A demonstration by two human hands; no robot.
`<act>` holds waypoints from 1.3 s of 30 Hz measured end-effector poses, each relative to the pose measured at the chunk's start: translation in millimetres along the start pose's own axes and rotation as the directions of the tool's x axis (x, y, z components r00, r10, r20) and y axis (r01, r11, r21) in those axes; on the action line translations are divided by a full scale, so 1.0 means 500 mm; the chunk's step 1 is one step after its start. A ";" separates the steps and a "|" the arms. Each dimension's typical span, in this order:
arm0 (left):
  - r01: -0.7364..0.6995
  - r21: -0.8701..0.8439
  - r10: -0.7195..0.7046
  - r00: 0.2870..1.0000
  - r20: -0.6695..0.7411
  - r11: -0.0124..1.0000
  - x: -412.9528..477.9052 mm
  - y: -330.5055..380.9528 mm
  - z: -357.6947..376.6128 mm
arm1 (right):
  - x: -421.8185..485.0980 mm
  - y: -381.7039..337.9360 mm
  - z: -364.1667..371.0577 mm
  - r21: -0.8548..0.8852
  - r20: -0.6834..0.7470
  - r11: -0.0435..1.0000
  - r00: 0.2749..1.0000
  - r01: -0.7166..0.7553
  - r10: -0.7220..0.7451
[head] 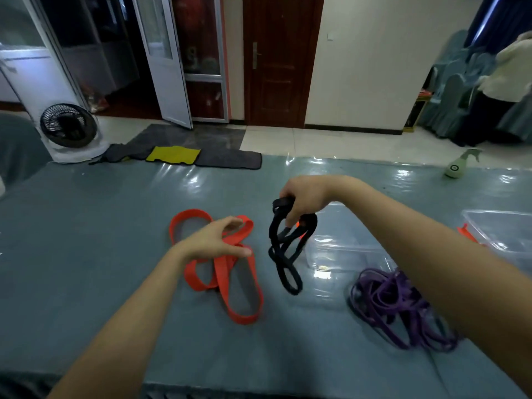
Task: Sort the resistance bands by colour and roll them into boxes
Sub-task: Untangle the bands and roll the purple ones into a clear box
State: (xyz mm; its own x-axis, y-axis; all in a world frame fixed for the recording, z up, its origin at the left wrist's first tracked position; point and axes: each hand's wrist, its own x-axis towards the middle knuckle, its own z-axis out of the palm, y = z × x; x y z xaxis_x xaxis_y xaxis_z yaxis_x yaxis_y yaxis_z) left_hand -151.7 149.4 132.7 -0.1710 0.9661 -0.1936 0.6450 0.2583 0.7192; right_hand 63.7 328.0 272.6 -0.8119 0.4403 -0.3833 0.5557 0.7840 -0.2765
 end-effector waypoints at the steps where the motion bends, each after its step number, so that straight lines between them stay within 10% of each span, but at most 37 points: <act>1: -0.064 -0.111 0.062 0.998 -0.017 0.992 0.016 0.038 0.021 | -0.012 0.002 -0.001 -0.027 0.001 1.000 1.000 -0.009 0.009; 6: -0.209 -0.404 0.205 0.977 -0.054 0.891 0.094 0.193 0.147 | -0.098 0.043 -0.020 0.012 -0.003 1.000 1.000 0.012 -0.012; 18: 0.005 -0.782 0.169 0.976 0.141 0.623 0.166 0.440 0.561 | -0.316 0.384 0.068 0.553 -0.217 0.827 0.976 0.100 0.027; 30: 0.181 -0.623 0.164 0.876 0.454 0.761 0.244 0.562 0.737 | -0.492 0.752 0.143 0.699 -0.116 0.706 0.955 -0.116 0.271; 35: 0.020 -0.461 0.181 0.904 0.388 0.887 0.317 0.625 0.839 | -0.633 0.901 0.337 0.932 -0.173 0.360 0.823 -0.041 0.541; 39: 0.007 -0.396 0.161 0.907 0.390 0.918 0.351 0.700 0.993 | -0.705 0.967 0.508 0.951 -0.140 0.282 0.636 -0.127 0.759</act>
State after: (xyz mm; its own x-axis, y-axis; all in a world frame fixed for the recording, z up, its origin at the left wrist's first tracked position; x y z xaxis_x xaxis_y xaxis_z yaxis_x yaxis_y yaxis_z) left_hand 413.8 408.6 19.1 0.2390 0.9168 -0.3200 0.2961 0.2450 0.9232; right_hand 664.0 440.7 50.0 -0.1191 0.9363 -0.3303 0.4300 -0.2512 -0.8672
